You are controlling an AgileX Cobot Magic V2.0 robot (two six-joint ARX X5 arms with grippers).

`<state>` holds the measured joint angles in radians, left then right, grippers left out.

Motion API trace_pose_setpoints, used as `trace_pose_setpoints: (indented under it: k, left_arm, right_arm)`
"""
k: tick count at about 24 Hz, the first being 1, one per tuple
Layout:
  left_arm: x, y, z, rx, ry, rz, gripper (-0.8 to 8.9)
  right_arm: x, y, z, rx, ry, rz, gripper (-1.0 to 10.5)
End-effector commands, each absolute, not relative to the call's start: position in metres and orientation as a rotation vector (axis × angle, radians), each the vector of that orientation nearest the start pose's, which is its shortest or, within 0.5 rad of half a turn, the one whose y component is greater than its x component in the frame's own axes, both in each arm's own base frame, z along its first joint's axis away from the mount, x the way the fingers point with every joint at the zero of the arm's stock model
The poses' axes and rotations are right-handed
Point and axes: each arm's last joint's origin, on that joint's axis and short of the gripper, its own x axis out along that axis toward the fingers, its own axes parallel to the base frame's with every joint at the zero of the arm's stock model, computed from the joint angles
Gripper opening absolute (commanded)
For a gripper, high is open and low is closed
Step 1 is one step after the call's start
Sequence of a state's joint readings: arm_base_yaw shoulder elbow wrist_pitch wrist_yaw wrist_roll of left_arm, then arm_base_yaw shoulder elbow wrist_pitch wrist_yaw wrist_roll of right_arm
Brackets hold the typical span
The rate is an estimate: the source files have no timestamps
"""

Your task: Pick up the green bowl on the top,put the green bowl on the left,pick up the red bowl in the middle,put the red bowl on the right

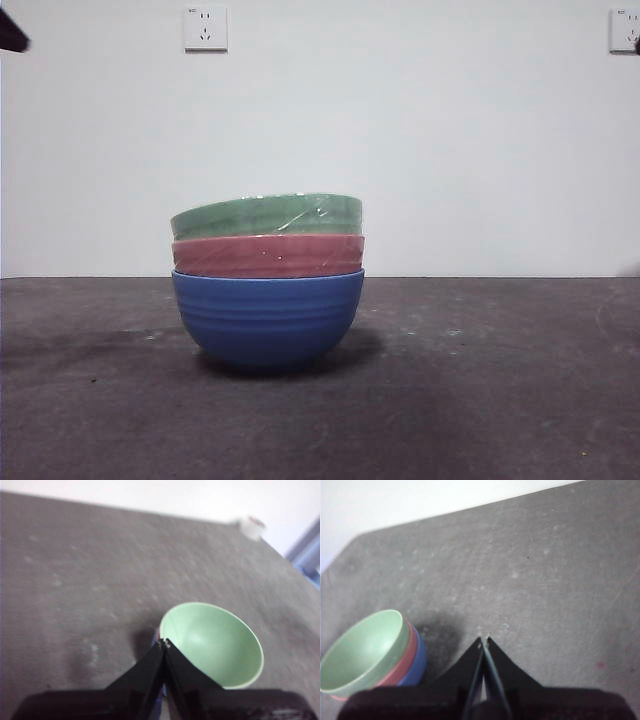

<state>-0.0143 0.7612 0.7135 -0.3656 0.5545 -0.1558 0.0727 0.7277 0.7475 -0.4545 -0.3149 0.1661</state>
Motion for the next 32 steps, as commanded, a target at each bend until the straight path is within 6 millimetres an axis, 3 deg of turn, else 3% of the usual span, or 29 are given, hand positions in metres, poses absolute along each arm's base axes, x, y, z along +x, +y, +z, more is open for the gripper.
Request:
trace_pose_setpoints:
  k: [1,9,10,12,13,17,21,27,32]
  left_arm:
    - [0.173,-0.020,0.302,-0.195,0.490,-0.596,-0.08]
    - [0.190,-0.036,0.316,-0.083,0.614,-0.710,0.04]
    - [0.189,-0.040,0.318,-0.073,0.607,-0.733,0.61]
    - [0.187,-0.050,0.323,-0.050,0.593,-0.770,3.16]
    - [0.186,-0.055,0.325,-0.039,0.590,-0.791,3.45]
    - [0.183,-0.080,0.332,0.005,0.586,-0.903,3.45]
    - [0.195,-0.116,0.333,0.090,0.675,-0.966,3.45]
    - [0.219,-0.177,0.311,0.301,0.797,-0.999,3.44]
    - [0.233,-0.200,0.275,0.384,0.914,-0.980,3.44]
  right_arm:
    - [0.163,0.021,0.315,0.084,0.482,0.376,0.0]
    - [0.180,0.024,0.322,0.030,0.587,0.479,0.0]
    - [0.182,0.025,0.321,0.038,0.593,0.501,0.1]
    - [0.183,0.025,0.319,0.051,0.603,0.497,1.6]
    - [0.183,0.025,0.319,0.072,0.609,0.490,2.4]
    - [0.183,0.026,0.319,0.101,0.624,0.485,2.9]
    - [0.182,0.033,0.318,0.099,0.632,0.519,2.8]
    - [0.178,0.039,0.316,0.093,0.671,0.546,2.8]
    - [0.177,0.038,0.314,0.095,0.695,0.544,2.8]
